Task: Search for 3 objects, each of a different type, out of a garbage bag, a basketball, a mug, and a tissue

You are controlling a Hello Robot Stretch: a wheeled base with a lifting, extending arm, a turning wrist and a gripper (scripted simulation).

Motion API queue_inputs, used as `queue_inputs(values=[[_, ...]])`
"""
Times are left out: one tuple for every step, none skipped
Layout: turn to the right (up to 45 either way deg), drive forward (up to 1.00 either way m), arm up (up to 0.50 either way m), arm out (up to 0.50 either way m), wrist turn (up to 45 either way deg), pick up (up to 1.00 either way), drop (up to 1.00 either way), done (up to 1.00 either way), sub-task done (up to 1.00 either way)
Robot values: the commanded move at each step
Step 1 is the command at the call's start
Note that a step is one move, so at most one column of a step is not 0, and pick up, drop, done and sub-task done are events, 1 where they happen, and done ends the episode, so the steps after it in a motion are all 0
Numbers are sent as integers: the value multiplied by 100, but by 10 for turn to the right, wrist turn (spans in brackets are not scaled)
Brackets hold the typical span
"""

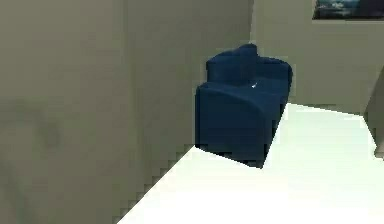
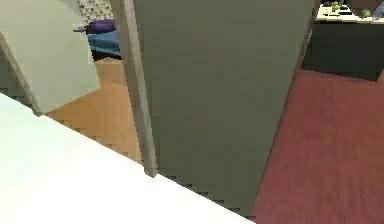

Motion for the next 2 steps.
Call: queue_inputs(values=[[450,0,0,0,0,0,0,0,0],[450,0,0,0,0,0,0,0,0]])
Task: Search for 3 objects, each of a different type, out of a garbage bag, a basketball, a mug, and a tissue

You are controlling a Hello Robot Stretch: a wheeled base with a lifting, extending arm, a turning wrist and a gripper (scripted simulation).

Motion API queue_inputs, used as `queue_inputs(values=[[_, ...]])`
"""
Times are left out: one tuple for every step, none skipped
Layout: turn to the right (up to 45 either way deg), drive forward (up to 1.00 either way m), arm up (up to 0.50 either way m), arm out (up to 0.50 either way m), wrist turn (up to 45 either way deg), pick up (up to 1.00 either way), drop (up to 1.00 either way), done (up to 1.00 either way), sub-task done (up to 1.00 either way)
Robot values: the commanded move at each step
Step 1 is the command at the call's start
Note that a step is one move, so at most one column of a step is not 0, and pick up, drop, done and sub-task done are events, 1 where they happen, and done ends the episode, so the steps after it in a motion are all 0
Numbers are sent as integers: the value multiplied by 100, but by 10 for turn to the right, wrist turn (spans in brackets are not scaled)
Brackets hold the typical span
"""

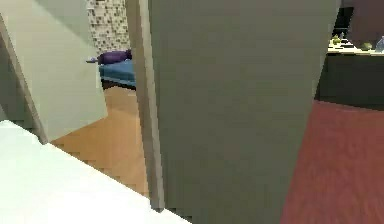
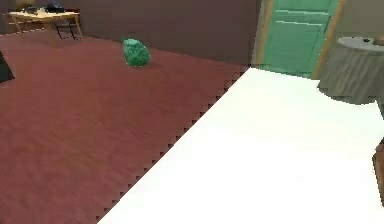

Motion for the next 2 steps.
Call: queue_inputs(values=[[450,0,0,0,0,0,0,0,0],[300,0,0,0,0,0,0,0,0]])
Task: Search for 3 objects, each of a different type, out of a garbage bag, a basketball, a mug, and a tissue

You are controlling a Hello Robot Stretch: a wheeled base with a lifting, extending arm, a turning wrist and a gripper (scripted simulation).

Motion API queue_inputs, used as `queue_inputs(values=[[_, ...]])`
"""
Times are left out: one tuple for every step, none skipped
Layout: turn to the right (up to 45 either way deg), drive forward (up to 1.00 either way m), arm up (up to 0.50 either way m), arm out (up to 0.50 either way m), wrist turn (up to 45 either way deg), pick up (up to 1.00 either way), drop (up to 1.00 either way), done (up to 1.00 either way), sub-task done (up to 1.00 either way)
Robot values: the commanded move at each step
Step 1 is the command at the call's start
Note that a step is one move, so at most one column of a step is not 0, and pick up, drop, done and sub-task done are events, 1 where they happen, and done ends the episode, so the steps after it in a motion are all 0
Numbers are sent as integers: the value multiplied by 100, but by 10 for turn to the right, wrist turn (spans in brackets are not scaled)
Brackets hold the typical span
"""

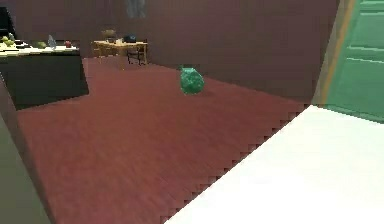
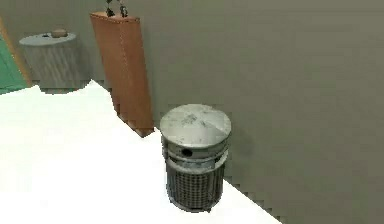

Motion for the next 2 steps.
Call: queue_inputs(values=[[0,40,0,0,0,0,0,0,0],[30,0,0,0,0,0,0,0,0]])
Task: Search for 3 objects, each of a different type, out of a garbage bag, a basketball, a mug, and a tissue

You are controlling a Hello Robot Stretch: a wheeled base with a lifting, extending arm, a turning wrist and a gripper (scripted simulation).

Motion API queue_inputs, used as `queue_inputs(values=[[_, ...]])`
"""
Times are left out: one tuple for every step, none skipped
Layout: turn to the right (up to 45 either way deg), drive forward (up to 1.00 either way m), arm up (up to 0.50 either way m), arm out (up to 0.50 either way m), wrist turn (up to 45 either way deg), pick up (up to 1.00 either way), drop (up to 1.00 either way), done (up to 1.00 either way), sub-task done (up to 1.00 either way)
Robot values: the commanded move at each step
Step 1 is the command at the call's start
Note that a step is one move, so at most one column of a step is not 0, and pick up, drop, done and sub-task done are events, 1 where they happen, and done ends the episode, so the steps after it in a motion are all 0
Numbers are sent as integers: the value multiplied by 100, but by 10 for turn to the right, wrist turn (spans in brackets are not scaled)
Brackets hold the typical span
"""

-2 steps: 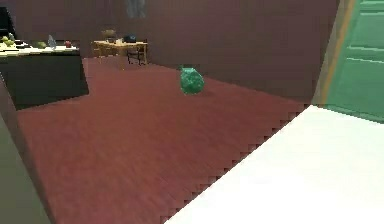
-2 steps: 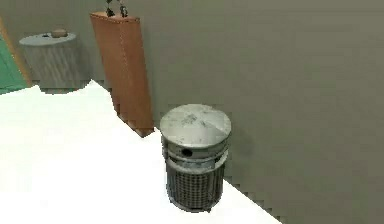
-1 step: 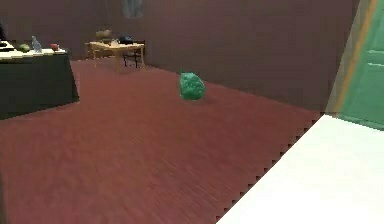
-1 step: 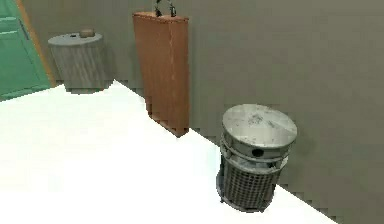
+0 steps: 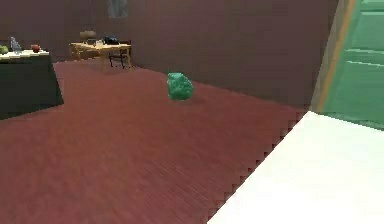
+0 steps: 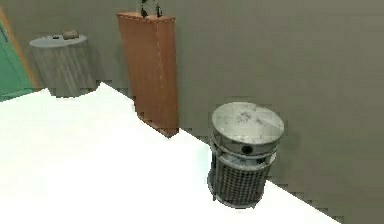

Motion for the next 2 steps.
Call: queue_inputs(values=[[0,100,0,0,0,0,0,0,0],[0,100,0,0,0,0,0,0,0]])
